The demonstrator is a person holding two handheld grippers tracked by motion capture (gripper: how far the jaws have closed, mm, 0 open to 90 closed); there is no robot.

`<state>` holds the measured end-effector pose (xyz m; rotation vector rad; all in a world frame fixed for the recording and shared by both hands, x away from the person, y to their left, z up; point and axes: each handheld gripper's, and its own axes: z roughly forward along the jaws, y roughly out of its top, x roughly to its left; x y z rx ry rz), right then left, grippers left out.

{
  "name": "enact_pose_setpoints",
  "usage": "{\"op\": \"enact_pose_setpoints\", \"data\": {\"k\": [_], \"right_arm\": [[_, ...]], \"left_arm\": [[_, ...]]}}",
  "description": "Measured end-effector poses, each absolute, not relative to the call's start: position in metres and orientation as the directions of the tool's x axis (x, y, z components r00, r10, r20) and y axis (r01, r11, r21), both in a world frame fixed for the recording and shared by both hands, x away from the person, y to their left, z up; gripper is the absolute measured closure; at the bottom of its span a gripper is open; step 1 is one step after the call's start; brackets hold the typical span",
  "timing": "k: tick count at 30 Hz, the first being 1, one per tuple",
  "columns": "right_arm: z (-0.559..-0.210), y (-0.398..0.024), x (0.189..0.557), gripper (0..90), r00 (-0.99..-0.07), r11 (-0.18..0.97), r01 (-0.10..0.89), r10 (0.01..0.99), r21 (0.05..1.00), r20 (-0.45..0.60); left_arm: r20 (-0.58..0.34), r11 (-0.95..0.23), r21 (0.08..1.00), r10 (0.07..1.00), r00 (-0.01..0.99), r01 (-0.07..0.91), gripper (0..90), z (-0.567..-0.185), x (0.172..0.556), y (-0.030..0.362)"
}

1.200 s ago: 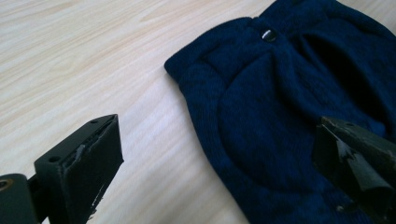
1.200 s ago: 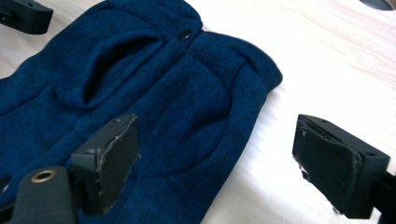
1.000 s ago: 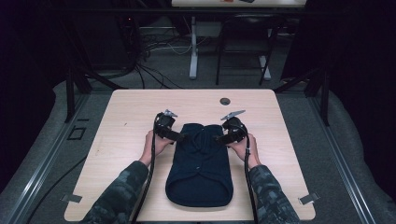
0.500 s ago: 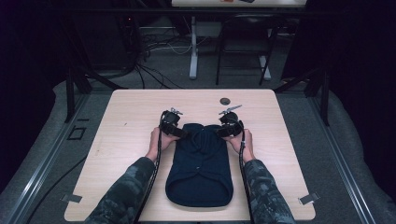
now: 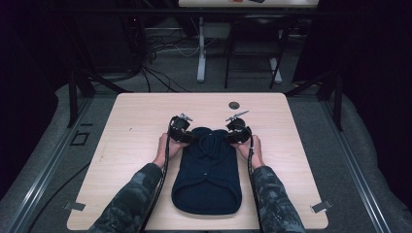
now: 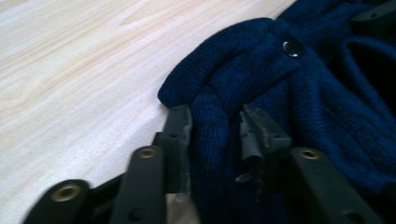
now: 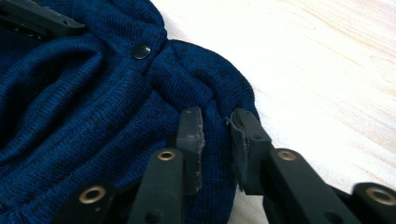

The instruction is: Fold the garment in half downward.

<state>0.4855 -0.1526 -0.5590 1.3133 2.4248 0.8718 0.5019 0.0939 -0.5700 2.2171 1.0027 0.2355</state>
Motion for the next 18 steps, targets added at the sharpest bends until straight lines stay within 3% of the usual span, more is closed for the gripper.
{"op": "enact_pose_setpoints", "data": {"k": [4,12,18], "right_arm": [[-0.556,-0.155,0.483,81.6,-0.559,0.421,0.664,0.829,0.618,0.035],[-0.554,-0.162,0.476,82.5,-0.559,0.406,0.645,0.828,0.648,0.038],[-0.532,-0.163,0.462,82.7,-0.58,0.423,0.587,0.814,0.69,-0.005]], "left_arm": [[-0.089,-0.486,0.647,0.716,0.692,0.587,72.2,-0.568,0.5,0.092],[-0.067,-0.493,0.668,0.707,0.704,0.558,73.6,-0.558,0.493,0.088],[-0.042,-0.495,0.705,0.686,0.727,0.508,73.8,-0.538,0.483,0.087]]}}
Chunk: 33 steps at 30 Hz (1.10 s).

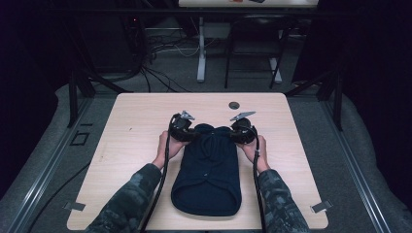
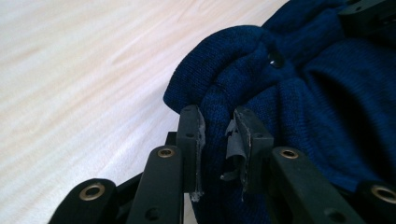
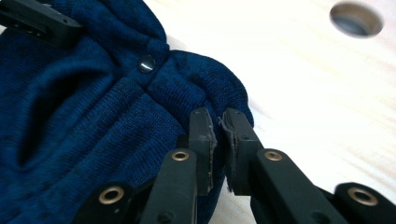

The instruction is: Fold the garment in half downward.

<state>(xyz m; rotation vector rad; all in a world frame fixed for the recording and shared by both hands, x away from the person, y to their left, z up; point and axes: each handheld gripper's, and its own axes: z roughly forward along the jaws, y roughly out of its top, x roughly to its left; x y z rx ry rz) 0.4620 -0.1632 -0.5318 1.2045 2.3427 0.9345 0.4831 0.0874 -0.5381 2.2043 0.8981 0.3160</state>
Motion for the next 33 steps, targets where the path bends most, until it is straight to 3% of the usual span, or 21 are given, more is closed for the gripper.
{"op": "enact_pose_setpoints", "data": {"k": [22,33], "right_arm": [[-0.477,-0.162,0.412,82.8,-0.656,0.469,0.413,0.748,0.781,-0.103],[-0.466,-0.161,0.397,82.8,-0.678,0.498,0.364,0.721,0.787,-0.143]], "left_arm": [[0.009,-0.523,0.752,0.617,0.787,0.402,74.3,-0.488,0.45,0.097],[0.02,-0.593,0.706,0.562,0.827,0.386,72.2,-0.476,0.441,0.096]]}}
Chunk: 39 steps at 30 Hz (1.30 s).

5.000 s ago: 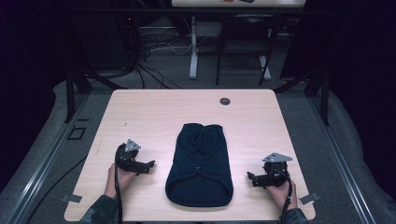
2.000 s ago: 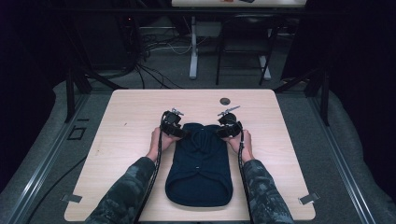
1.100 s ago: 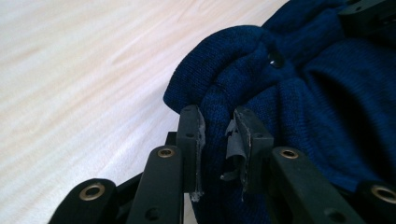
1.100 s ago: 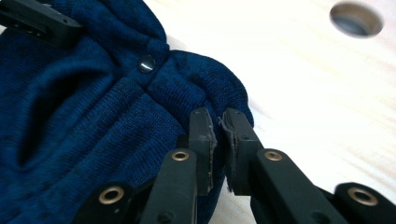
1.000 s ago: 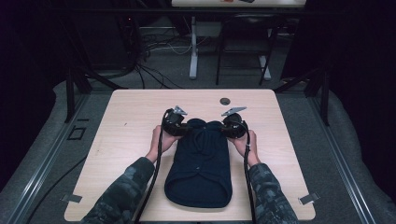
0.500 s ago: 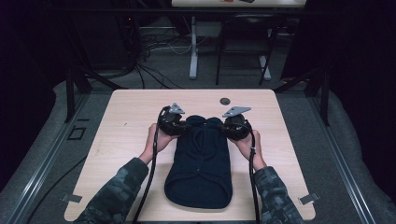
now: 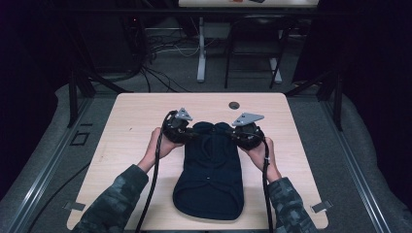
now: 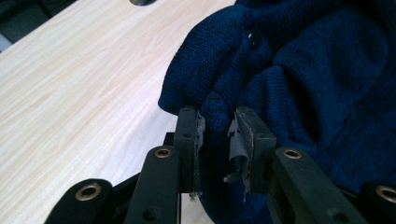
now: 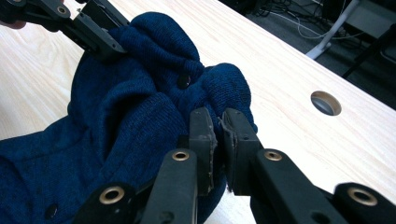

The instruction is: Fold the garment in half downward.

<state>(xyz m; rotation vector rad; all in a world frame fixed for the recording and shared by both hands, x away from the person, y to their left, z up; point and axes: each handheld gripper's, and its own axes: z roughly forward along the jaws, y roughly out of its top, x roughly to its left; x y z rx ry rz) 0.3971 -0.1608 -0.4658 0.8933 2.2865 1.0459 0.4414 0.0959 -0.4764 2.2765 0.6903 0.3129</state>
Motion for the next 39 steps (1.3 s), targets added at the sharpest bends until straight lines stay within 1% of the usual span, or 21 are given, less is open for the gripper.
{"op": "enact_pose_setpoints", "data": {"k": [5,8,10,11,14,16,20,22,28,31,35,39], "right_arm": [[-0.462,-0.156,0.393,82.9,-0.682,0.507,0.333,0.712,0.795,-0.168],[-0.46,-0.153,0.391,83.0,-0.689,0.514,0.318,0.703,0.797,-0.178],[-0.459,-0.151,0.39,83.1,-0.692,0.523,0.312,0.697,0.794,-0.187],[-0.459,-0.151,0.389,83.1,-0.691,0.52,0.311,0.698,0.795,-0.187],[-0.458,-0.152,0.388,83.2,-0.691,0.516,0.303,0.698,0.801,-0.189],[-0.456,-0.155,0.387,83.2,-0.685,0.503,0.299,0.705,0.811,-0.186],[-0.453,-0.163,0.385,83.2,-0.677,0.493,0.29,0.712,0.82,-0.189],[-0.452,-0.167,0.385,83.2,-0.668,0.496,0.29,0.717,0.819,-0.198],[-0.454,-0.175,0.388,83.2,-0.64,0.492,0.292,0.738,0.82,-0.214],[-0.456,-0.179,0.389,83.2,-0.635,0.491,0.296,0.742,0.819,-0.215],[-0.458,-0.184,0.389,83.2,-0.632,0.489,0.296,0.744,0.821,-0.216],[-0.464,-0.186,0.384,83.1,-0.646,0.498,0.295,0.733,0.816,-0.214]], "left_arm": [[-0.003,-0.592,0.708,0.542,0.84,0.384,72.1,-0.471,0.442,0.094],[-0.022,-0.604,0.698,0.518,0.855,0.384,69.0,-0.471,0.441,0.09],[-0.016,-0.62,0.688,0.508,0.861,0.378,69.1,-0.471,0.44,0.088],[-0.013,-0.623,0.686,0.507,0.862,0.376,70.8,-0.471,0.44,0.088],[0.01,-0.615,0.698,0.519,0.855,0.366,81.2,-0.469,0.439,0.091],[0.016,-0.602,0.712,0.53,0.848,0.363,83.9,-0.468,0.44,0.094],[0.035,-0.577,0.738,0.552,0.833,0.351,86.3,-0.464,0.44,0.102],[0.051,-0.56,0.756,0.567,0.822,0.339,86.8,-0.463,0.439,0.104],[0.116,-0.556,0.784,0.568,0.815,0.276,87.4,-0.458,0.434,0.105],[0.154,-0.568,0.787,0.562,0.813,0.243,87.5,-0.454,0.431,0.105],[0.171,-0.565,0.796,0.557,0.813,0.22,87.5,-0.45,0.426,0.106],[0.238,-0.605,0.779,0.53,0.814,0.166,87.5,-0.451,0.41,0.104]]}}
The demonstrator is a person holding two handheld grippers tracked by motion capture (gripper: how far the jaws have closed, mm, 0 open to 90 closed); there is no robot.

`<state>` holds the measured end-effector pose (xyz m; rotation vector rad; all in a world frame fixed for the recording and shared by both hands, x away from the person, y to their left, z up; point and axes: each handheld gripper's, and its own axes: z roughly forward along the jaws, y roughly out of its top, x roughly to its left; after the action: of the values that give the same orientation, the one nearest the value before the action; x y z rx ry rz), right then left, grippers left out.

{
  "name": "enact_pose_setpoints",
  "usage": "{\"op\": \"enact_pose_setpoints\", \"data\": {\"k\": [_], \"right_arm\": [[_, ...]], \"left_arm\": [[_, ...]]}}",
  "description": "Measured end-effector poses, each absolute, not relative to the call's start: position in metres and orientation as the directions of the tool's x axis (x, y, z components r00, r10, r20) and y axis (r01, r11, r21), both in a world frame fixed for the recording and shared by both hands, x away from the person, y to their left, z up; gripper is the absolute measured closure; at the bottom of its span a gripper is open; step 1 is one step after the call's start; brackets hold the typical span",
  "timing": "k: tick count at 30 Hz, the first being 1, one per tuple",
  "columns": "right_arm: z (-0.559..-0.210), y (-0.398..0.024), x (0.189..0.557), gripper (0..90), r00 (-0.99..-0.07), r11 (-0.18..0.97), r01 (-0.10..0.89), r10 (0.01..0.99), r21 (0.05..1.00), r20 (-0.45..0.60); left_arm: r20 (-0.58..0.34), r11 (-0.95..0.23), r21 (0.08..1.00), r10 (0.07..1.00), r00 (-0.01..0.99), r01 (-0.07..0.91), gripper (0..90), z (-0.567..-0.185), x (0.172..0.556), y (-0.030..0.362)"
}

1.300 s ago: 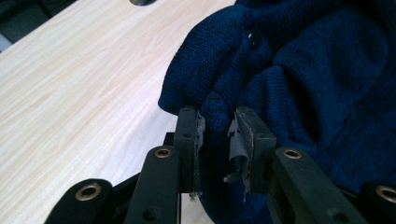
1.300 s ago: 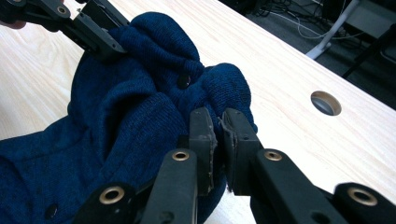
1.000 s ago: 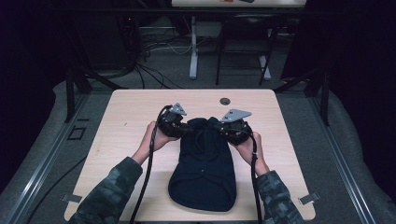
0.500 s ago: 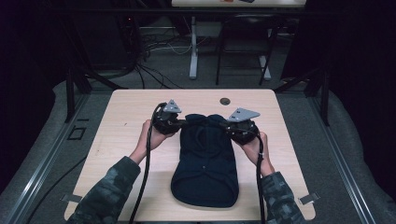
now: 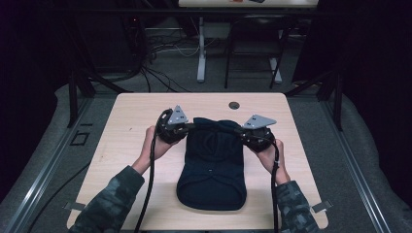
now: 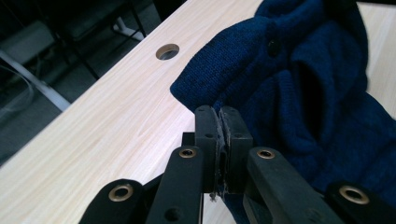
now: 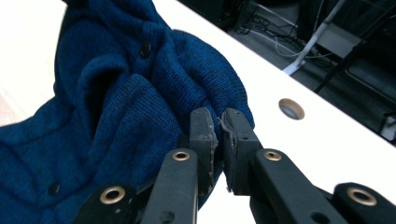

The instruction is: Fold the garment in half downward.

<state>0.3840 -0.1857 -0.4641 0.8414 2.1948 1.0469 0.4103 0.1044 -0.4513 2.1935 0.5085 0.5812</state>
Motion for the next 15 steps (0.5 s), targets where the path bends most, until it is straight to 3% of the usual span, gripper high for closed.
{"op": "enact_pose_setpoints", "data": {"k": [15], "right_arm": [[-0.483,-0.183,0.377,82.9,-0.645,0.484,0.292,0.736,0.825,-0.204]], "left_arm": [[0.194,-0.602,0.774,0.519,0.833,0.195,87.1,-0.465,0.404,0.106]]}}
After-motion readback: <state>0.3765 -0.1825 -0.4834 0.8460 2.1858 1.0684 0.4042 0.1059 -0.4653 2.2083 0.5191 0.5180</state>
